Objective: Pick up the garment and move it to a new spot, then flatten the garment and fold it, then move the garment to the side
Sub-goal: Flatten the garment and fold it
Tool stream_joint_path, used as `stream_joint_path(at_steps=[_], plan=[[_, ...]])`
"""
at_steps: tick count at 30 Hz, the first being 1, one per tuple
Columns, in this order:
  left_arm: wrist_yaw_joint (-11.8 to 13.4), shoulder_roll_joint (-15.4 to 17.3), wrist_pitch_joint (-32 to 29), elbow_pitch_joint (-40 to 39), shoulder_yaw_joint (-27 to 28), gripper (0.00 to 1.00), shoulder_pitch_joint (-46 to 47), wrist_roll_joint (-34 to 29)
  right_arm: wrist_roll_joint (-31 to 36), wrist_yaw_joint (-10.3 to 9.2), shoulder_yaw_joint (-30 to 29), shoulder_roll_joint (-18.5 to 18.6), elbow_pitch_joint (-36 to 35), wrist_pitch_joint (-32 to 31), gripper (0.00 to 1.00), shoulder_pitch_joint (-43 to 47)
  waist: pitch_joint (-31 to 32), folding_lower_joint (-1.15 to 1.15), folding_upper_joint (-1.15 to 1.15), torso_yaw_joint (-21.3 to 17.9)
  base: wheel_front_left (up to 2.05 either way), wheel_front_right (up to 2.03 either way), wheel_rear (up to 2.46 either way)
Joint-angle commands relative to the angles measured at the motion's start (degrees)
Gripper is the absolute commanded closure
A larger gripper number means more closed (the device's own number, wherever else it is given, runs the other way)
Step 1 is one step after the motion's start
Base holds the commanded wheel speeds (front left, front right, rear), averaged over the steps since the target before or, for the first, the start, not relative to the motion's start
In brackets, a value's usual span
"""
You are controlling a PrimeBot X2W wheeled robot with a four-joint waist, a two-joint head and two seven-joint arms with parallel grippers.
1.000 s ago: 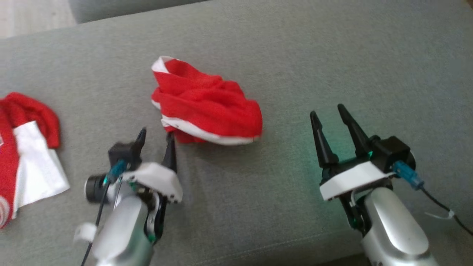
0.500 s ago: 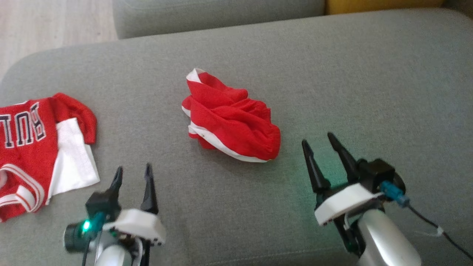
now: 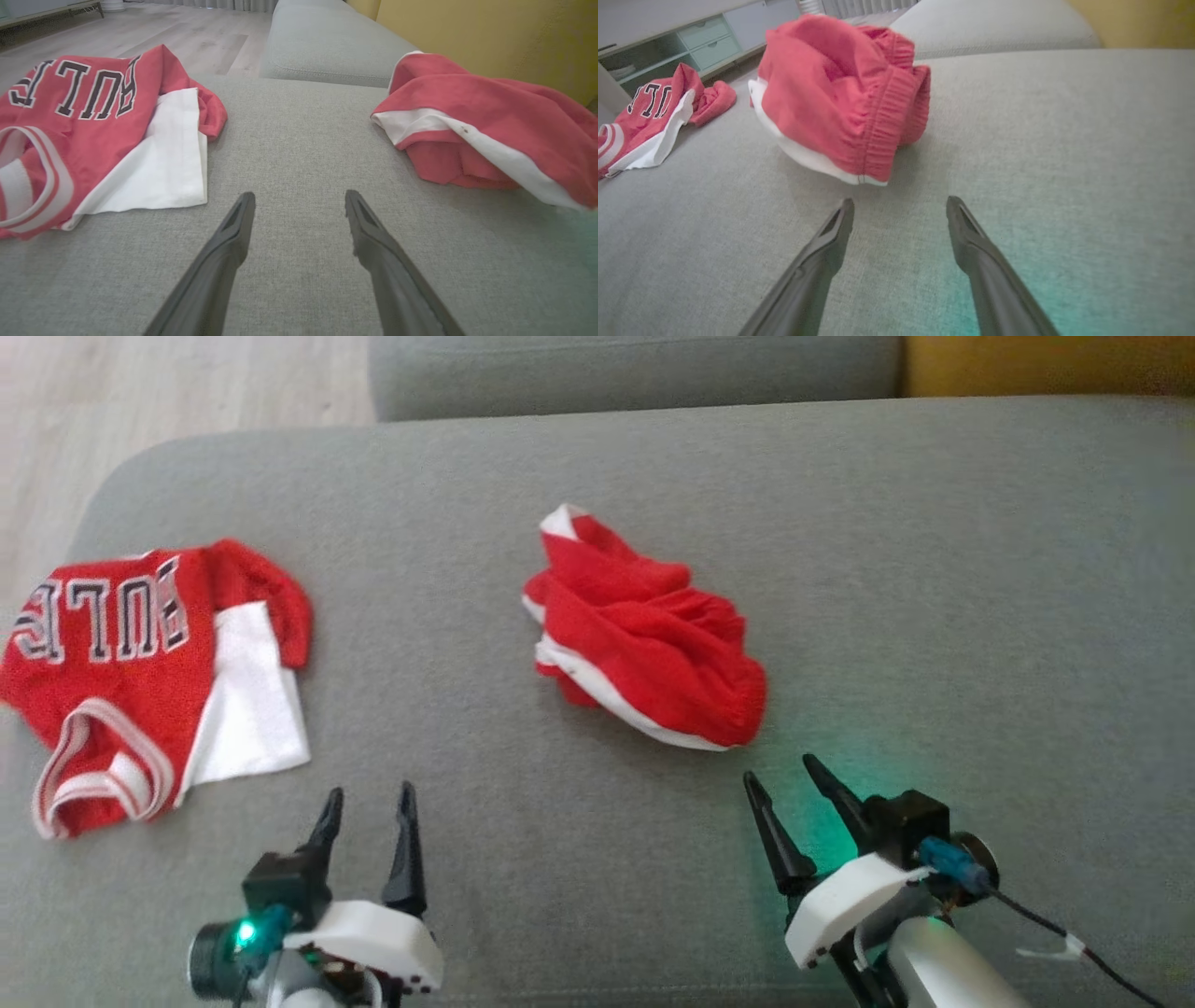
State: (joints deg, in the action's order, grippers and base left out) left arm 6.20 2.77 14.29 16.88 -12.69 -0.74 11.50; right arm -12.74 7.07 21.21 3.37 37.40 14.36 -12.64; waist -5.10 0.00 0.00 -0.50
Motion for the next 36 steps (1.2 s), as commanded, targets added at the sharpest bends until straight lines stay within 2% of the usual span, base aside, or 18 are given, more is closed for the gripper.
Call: stream_joint_path(at_steps=[1, 7, 15, 16, 18, 19, 24, 30, 36], plan=[[-0.1, 0.1, 0.7, -2.0, 1.0, 0.0, 3.1, 0.2, -0.4, 0.42, 1.2, -0.5, -0.3, 0.6, 0.0, -3.1, -1.2, 0.0, 0.0, 2.3, 0.0, 0.0, 0.0], [0.2, 0.1, 0.7, -2.3, -0.3, 0.0, 3.8, 0.5, 0.7, 0.42, 0.5, -0.5, 2.5, 0.6, 0.0, -5.5, -2.4, 0.0, 0.0, 5.5, 0.0, 0.0, 0.0], [0.5, 0.1, 0.7, -2.5, -0.5, 0.0, 3.7, 0.8, 1.6, 0.42, 0.2, -0.5, 2.0, 0.6, 0.0, -5.6, -3.0, 0.0, 0.0, 6.4, 0.0, 0.0, 0.0], [0.6, 0.1, 0.7, -2.5, -0.5, 0.0, 3.6, 0.9, 1.7, 0.42, 0.3, -0.5, 1.9, 0.6, 0.11, -5.5, -3.1, 0.0, 0.0, 6.4, 0.0, 0.0, 0.0], [0.7, 0.1, 0.7, -2.6, -0.6, 0.0, 3.7, 1.0, 1.8, 0.42, 0.7, -0.5, 1.5, 0.6, 0.75, -5.6, -3.2, 0.0, 0.0, 6.2, 0.0, 0.0, 0.0], [0.6, 0.1, 0.7, -2.6, -0.7, 0.0, 3.8, 1.0, 1.8, 0.42, 1.0, -0.5, 1.0, 0.6, 1.0, -5.7, -3.3, 0.0, 0.0, 6.1, 0.0, 0.0, 0.0], [0.4, 0.1, 0.7, -2.4, -1.0, 0.0, 4.1, 1.2, 1.1, 0.42, 0.6, -0.1, -1.7, 0.6, 1.0, -5.1, -3.0, 0.0, 0.0, 4.8, 0.0, 0.0, 0.0], [-0.1, 0.1, 0.7, -1.8, -1.1, 0.0, 3.2, 1.4, -1.9, 0.42, -0.3, 0.0, -9.5, 0.6, 1.0, -4.5, 0.2, 0.0, 0.0, 2.8, 0.0, 0.0, 0.0], [-0.9, 0.1, 0.7, -0.5, -2.4, 0.0, 1.4, 2.4, -4.3, 0.42, 5.1, 0.7, -13.8, 0.6, 1.0, -9.5, 4.6, 0.0, 0.0, 3.4, 0.0, 0.0, 0.0]])
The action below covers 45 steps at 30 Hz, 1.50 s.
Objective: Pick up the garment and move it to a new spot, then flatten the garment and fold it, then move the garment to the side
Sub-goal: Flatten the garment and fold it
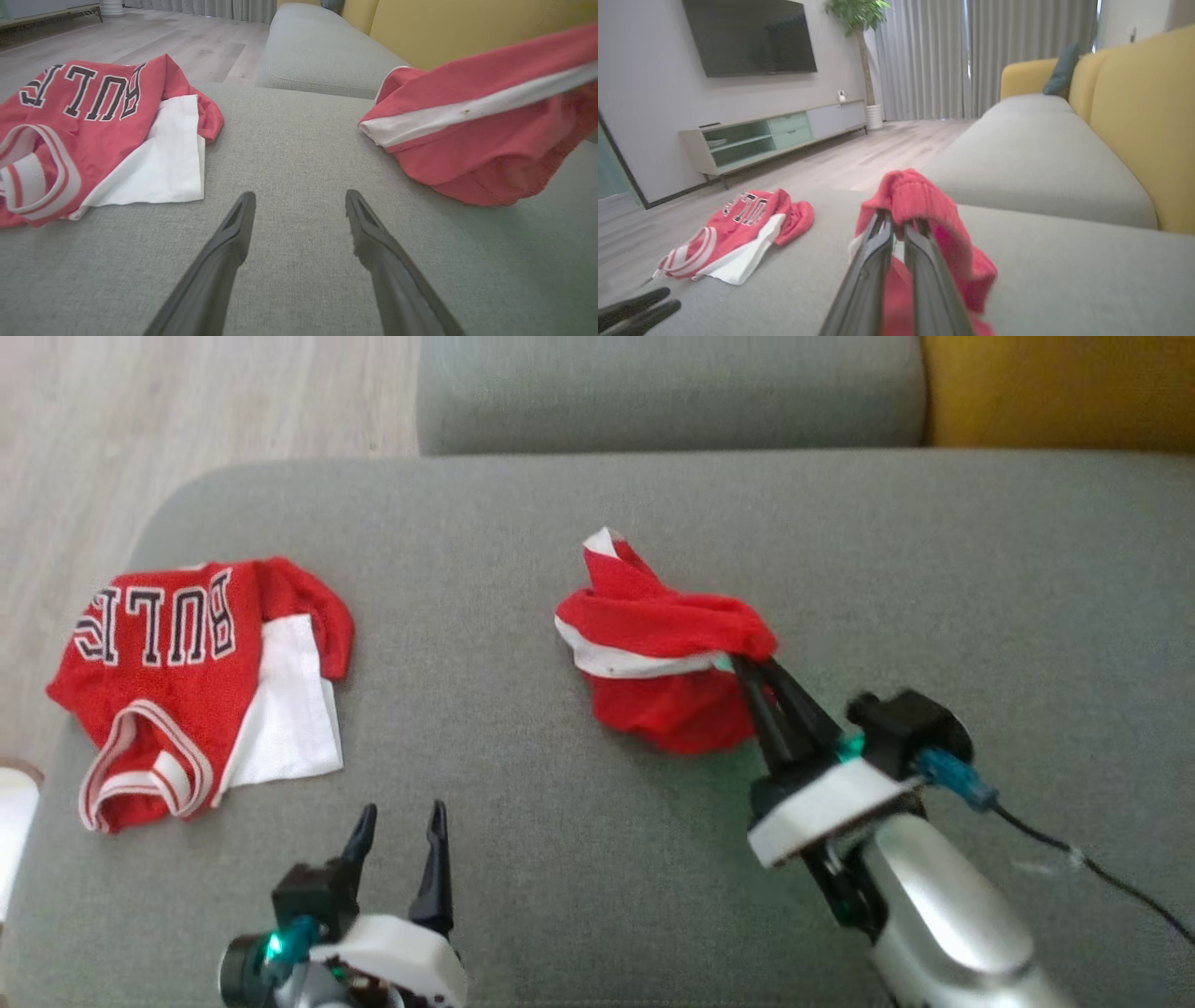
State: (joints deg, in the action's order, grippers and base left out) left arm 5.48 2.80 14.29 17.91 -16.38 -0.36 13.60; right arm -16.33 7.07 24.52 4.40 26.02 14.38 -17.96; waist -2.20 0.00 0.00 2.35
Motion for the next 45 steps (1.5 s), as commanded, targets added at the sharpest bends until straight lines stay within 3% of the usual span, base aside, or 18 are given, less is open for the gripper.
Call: stream_joint_path(at_steps=[1, 11, 17, 20, 25, 30, 31, 32, 33, 34, 35, 40, 45], plan=[[-0.2, 0.1, 0.7, -1.5, 1.1, 0.0, 0.7, 0.5, -1.1, 0.42, 3.2, -0.3, -2.3, 0.6, 1.0, -5.7, 1.9, 0.0, 0.0, 0.9, 0.0, 0.0, 0.0], [-1.5, 0.1, 0.7, 0.2, -4.6, 0.0, -0.5, 1.1, -4.4, 0.42, 12.6, -1.4, -4.7, 0.6, 1.0, -23.5, 2.6, 0.0, 0.0, 7.5, 0.0, 0.0, 0.0], [-0.9, 0.1, 0.7, 0.2, -4.7, 0.0, -0.6, 1.2, -4.4, 0.42, 16.6, -1.3, -8.0, 0.6, 1.0, -29.4, 1.3, 0.0, 0.0, 6.9, 0.0, 0.0, 0.0], [-0.7, 0.1, 0.7, 0.0, -4.7, 0.0, -0.1, 1.5, -4.3, 0.42, 18.0, 2.0, -6.6, 0.6, 1.0, -27.2, 0.1, 0.0, 0.0, 5.2, 0.0, 0.0, 0.0], [-0.7, 0.1, 0.7, -0.2, -5.1, 0.0, 1.8, 1.6, -5.1, 0.42, 20.3, 10.9, 0.6, 0.6, 1.0, -19.6, -1.9, 0.0, 0.0, 2.3, 0.0, 0.0, 0.0], [-0.7, 0.1, 0.7, 0.0, -5.1, 0.0, 3.8, 1.3, -6.8, 0.42, 17.3, 16.4, 7.8, 0.6, 1.0, -13.1, -3.7, 0.0, 0.0, 0.1, 0.0, 0.0, 0.0], [-0.7, 0.1, 0.7, 0.0, -5.1, 0.0, 4.1, 1.3, -7.1, 0.42, 16.3, 16.8, 9.2, 0.6, 0.96, -12.0, -4.0, 0.0, 0.0, -0.2, 0.0, 0.0, 0.0], [-0.7, 0.1, 0.7, 0.0, -5.0, 0.0, 4.4, 1.3, -7.1, 0.42, 15.5, 17.0, 10.3, 0.6, 0.82, -11.2, -4.2, 0.0, 0.0, -0.6, 0.0, 0.0, 0.0], [-0.7, 0.1, 0.7, 0.0, -5.0, 0.0, 4.6, 1.3, -7.4, 0.42, 14.2, 16.9, 11.4, 0.6, 0.51, -10.5, -4.3, 0.0, 0.0, -1.0, 0.0, 0.0, 0.0], [-0.6, 0.1, 0.7, 0.1, -4.9, 0.0, 4.8, 1.3, -7.4, 0.42, 12.9, 16.8, 12.5, 0.6, 0.06, -10.0, -4.4, 0.0, 0.0, -1.3, 0.0, 0.0, 0.0], [-0.6, 0.1, 0.7, 0.1, -4.7, 0.0, 4.9, 1.3, -7.4, 0.42, 11.5, 16.4, 13.7, 0.6, 0.0, -9.6, -4.4, 0.0, 0.0, -1.7, 0.0, 0.0, 0.0], [-0.6, 0.1, 0.7, -0.1, -4.2, 0.0, 5.5, 1.8, -5.9, 0.42, 5.6, 13.2, 18.3, 0.6, 0.0, -8.8, -4.0, 0.0, 0.0, -3.2, 0.0, 0.0, 0.0], [-0.4, 0.1, 0.7, -1.2, -3.9, 0.0, 6.2, 3.0, -2.3, 0.42, 0.6, 10.5, 16.4, 0.6, 0.0, -7.4, -3.6, 0.0, 0.0, -4.3, 0.0, 0.0, 0.0]])
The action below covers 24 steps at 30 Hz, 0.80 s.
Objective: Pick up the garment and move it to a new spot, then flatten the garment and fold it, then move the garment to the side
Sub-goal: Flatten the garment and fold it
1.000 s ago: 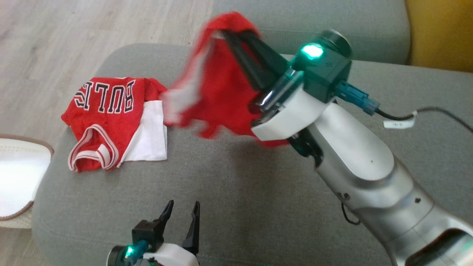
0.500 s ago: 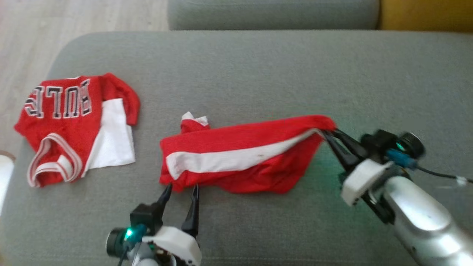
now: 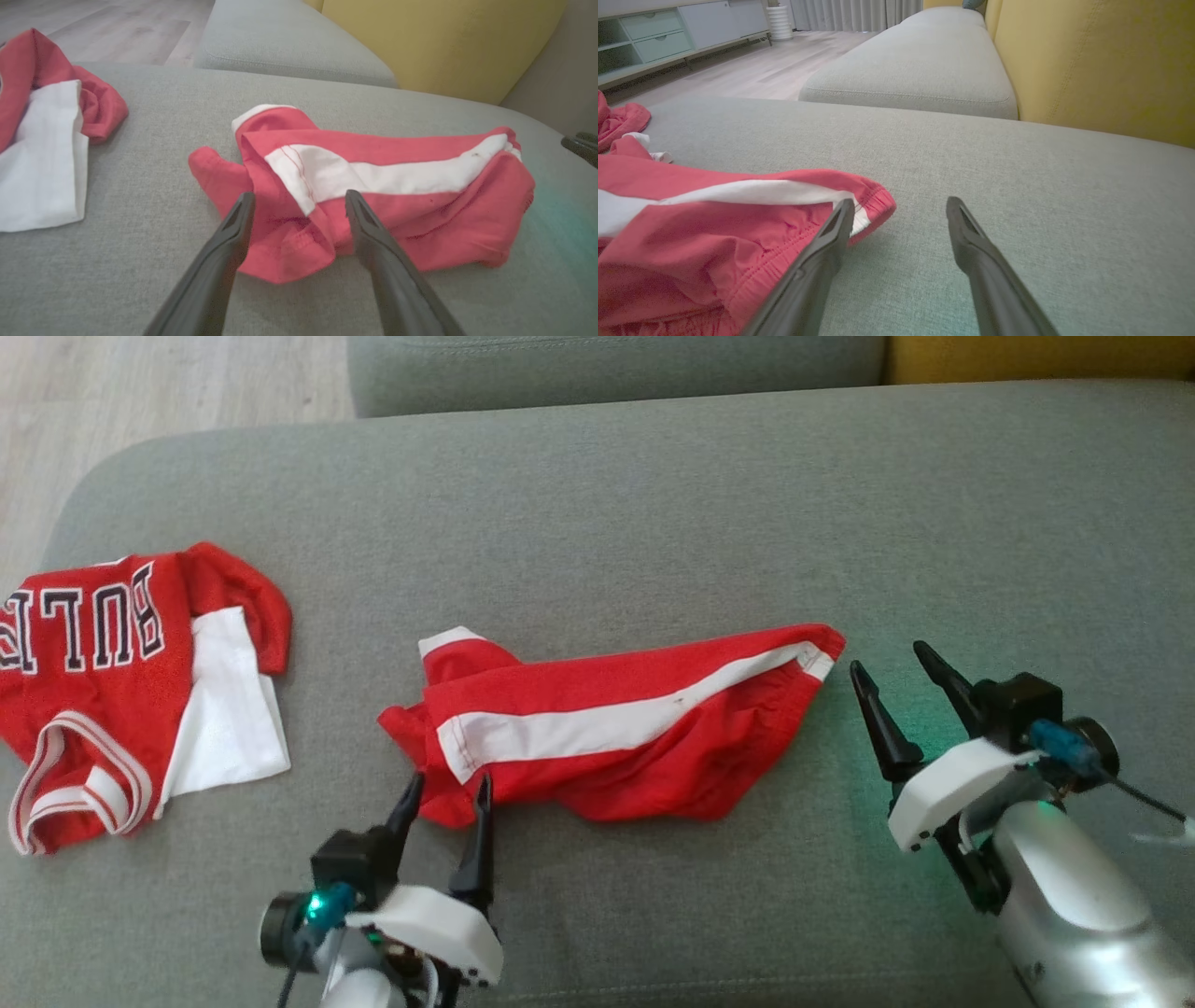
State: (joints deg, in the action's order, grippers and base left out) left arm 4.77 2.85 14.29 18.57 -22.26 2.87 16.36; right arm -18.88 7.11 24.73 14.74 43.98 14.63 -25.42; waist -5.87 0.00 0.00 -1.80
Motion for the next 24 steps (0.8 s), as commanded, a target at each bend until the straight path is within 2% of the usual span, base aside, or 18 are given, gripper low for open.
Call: stream_joint_path(at_steps=[1, 5, 10, 16, 21, 22, 23, 24], plan=[[0.4, 0.0, 0.7, -2.1, 2.2, 0.0, 3.2, 0.6, 1.1, 0.37, -0.6, -0.4, -2.4, 0.4, 0.0, 0.7, 0.2, 0.0, 0.0, -0.3, 0.0, 0.0, 0.0], [1.1, 0.0, 0.7, -2.3, 2.9, 0.0, 4.2, 2.8, 4.1, 0.37, -4.3, -3.1, -6.3, 0.4, 0.0, 3.7, 0.5, 0.0, 0.0, -1.1, 0.0, 0.0, 0.0], [1.5, 0.0, 0.7, -0.3, 2.7, 0.0, 5.1, 6.5, 6.7, 0.37, -5.8, -6.0, -9.0, 0.4, 0.0, 6.8, 0.5, 0.0, 0.0, -2.3, 0.0, 0.0, 0.0], [2.2, 0.0, 0.7, 4.2, 2.1, 0.0, 6.0, 12.0, 7.3, 0.37, -6.0, -7.3, -9.7, 0.4, 0.0, 7.7, 0.2, 0.0, 0.0, -3.7, 0.0, 0.0, 0.0], [2.0, 0.0, 0.7, 4.5, 1.8, 0.0, 6.6, 13.1, 7.0, 0.37, -6.0, -7.6, -10.3, 0.4, 0.0, 7.7, -0.1, 0.0, 0.0, -4.5, 0.0, 0.0, 0.0], [2.0, 0.0, 0.7, 4.6, 1.9, 0.22, 6.6, 13.0, 6.9, 0.37, -6.0, -7.7, -10.3, 0.4, 0.0, 7.7, -0.1, 0.0, 0.0, -4.6, 0.0, 0.0, 0.0], [1.9, 0.0, 0.7, 4.5, 2.1, 0.56, 6.7, 12.8, 6.9, 0.37, -6.0, -7.7, -10.5, 0.4, 0.0, 7.8, -0.2, 0.0, 0.0, -4.7, 0.0, 0.0, 0.0], [1.9, 0.0, 0.7, 4.3, 2.2, 0.8, 6.8, 12.1, 6.8, 0.37, -6.0, -7.7, -10.6, 0.4, 0.0, 7.9, -0.2, 0.0, 0.0, -4.8, 0.0, 0.0, 0.0]])
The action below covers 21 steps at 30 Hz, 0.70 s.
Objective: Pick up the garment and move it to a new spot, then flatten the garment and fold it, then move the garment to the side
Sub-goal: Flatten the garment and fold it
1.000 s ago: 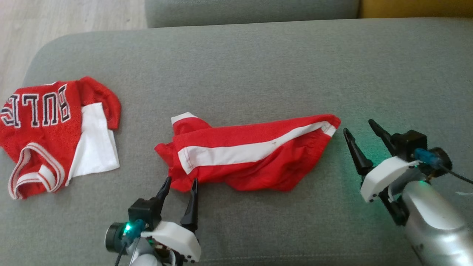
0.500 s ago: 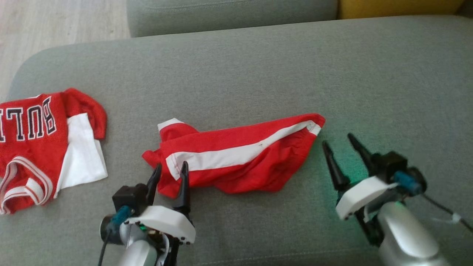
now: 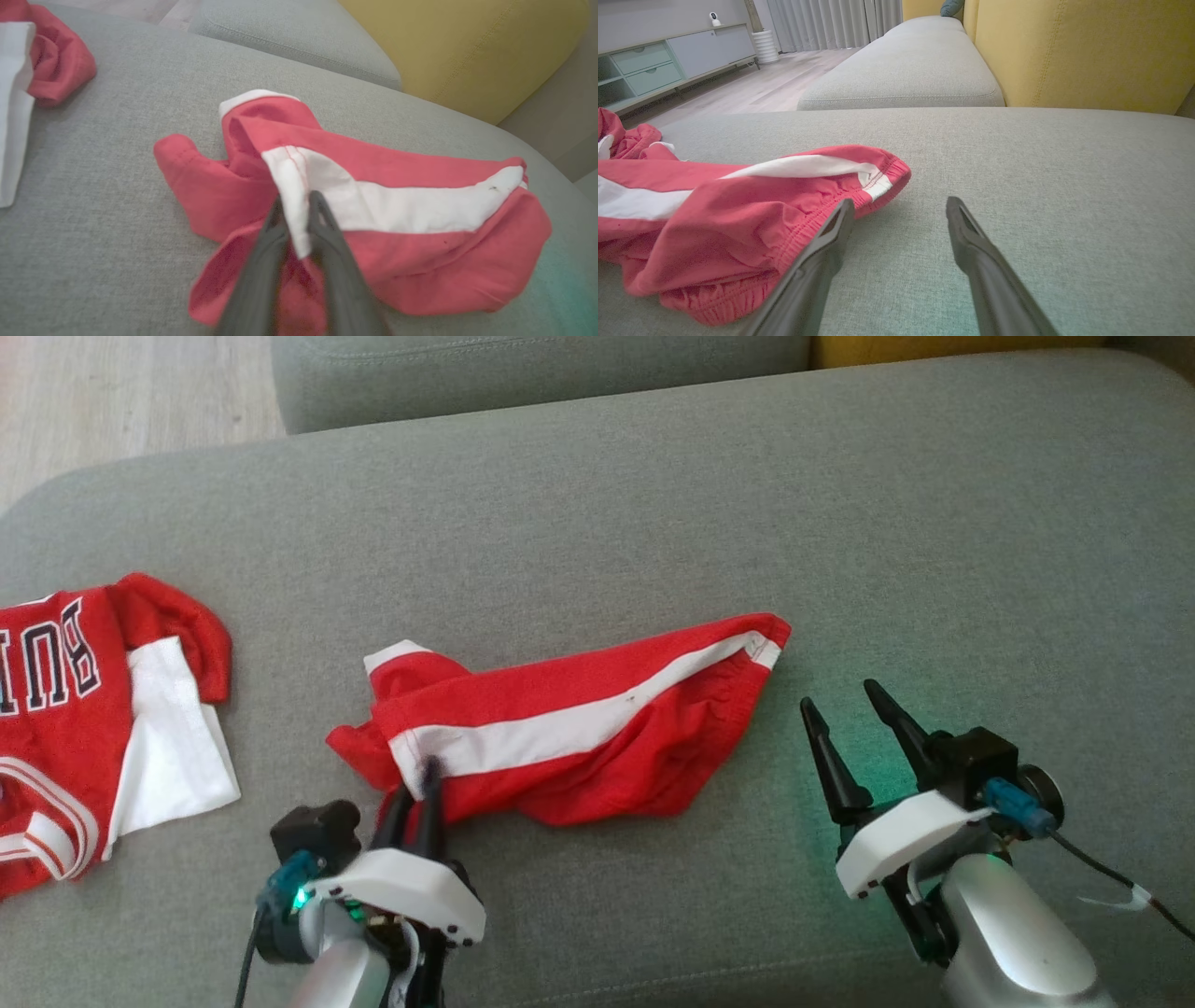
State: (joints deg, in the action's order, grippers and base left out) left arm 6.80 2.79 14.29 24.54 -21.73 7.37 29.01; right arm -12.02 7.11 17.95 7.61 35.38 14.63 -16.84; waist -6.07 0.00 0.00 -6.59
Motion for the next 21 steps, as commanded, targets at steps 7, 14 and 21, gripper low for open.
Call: stream_joint_path(at_steps=[7, 14, 21], plan=[[0.3, 0.1, 0.7, -3.3, 4.6, 1.0, 2.1, -2.9, -0.3, 0.37, -0.1, -0.7, -2.2, 0.4, 0.0, 0.0, 0.1, 0.0, 0.0, 0.3, 0.0, 0.0, 0.0], [1.2, 0.1, 0.7, -3.4, 8.6, 0.84, 1.5, -6.1, 0.0, 0.37, -0.7, -1.6, -2.4, 0.4, 0.0, 0.1, 1.5, 0.0, 0.0, 0.6, 0.0, 0.0, 0.0], [2.2, 0.1, 0.7, -3.8, 11.5, 0.0, -0.5, -12.2, -0.1, 0.37, -2.6, -3.2, -5.4, 0.4, 0.0, 1.6, 3.0, 0.0, 0.0, 0.6, 0.0, 0.0, 0.0]])
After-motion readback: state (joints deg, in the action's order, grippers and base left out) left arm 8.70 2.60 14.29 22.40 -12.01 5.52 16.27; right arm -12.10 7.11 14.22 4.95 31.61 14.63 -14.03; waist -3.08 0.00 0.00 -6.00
